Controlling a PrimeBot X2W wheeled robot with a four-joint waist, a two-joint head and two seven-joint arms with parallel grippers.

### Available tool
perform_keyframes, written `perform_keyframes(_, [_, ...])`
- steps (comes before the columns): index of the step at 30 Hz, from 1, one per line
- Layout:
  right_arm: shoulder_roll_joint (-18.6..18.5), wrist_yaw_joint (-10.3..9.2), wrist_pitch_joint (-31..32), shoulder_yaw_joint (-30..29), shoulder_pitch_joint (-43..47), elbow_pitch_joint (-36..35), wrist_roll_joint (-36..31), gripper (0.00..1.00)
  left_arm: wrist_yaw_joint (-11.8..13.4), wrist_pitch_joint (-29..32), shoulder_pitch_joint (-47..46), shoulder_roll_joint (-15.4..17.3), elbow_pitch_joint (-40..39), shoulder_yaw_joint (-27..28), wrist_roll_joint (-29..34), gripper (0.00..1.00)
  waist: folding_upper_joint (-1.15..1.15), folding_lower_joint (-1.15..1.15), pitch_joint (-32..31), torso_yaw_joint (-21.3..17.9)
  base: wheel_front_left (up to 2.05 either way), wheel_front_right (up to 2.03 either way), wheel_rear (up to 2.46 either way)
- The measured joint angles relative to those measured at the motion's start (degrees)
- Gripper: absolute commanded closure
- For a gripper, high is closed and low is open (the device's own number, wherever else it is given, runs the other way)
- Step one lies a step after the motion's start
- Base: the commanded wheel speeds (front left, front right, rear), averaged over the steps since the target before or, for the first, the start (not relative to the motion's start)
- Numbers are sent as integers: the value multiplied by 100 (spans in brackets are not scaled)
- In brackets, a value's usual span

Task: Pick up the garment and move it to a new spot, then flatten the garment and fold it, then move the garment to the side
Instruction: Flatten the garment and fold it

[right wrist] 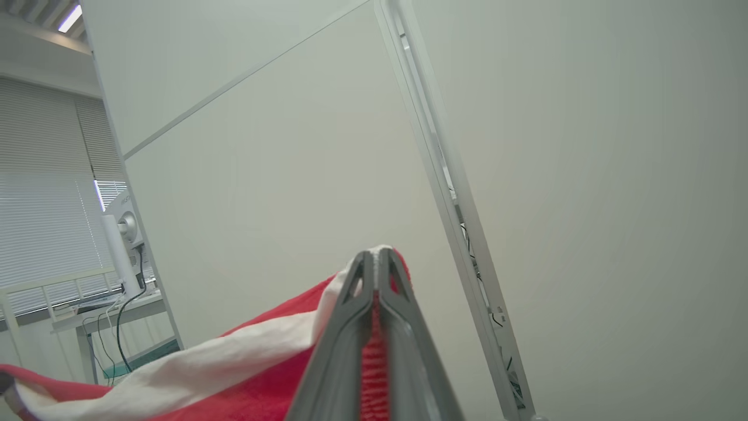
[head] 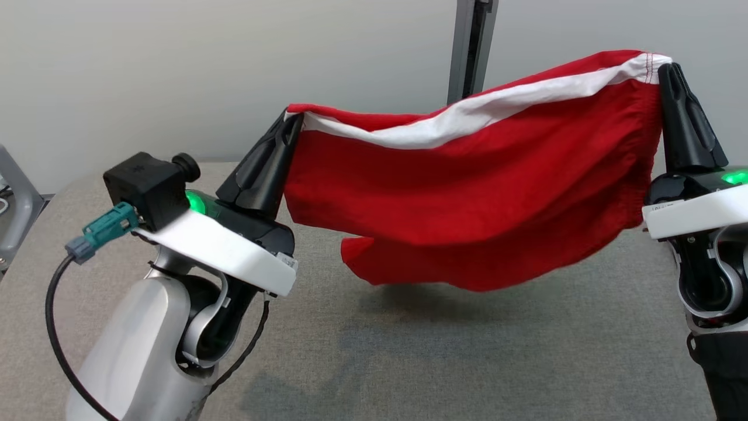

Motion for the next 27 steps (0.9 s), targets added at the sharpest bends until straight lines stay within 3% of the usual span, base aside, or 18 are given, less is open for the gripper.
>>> perform_keyframes(11, [810, 0, 800, -976, -34, -485, -293, 100, 300, -76, -5, -255, -103, 435, -485, 100, 0, 0, 1, -84, 0, 0, 0])
perform_keyframes(19, [1063, 0, 1276, -1132, -86, -532, -148, 100, 326, -71, 29, -358, -52, 550, -757, 100, 0, 0, 130, -80, 0, 0, 0])
perform_keyframes(27, [1088, 0, 1692, -914, -1491, -490, -588, 100, 288, 241, -1065, -263, 131, 538, -682, 100, 0, 0, 886, -101, 0, 0, 0])
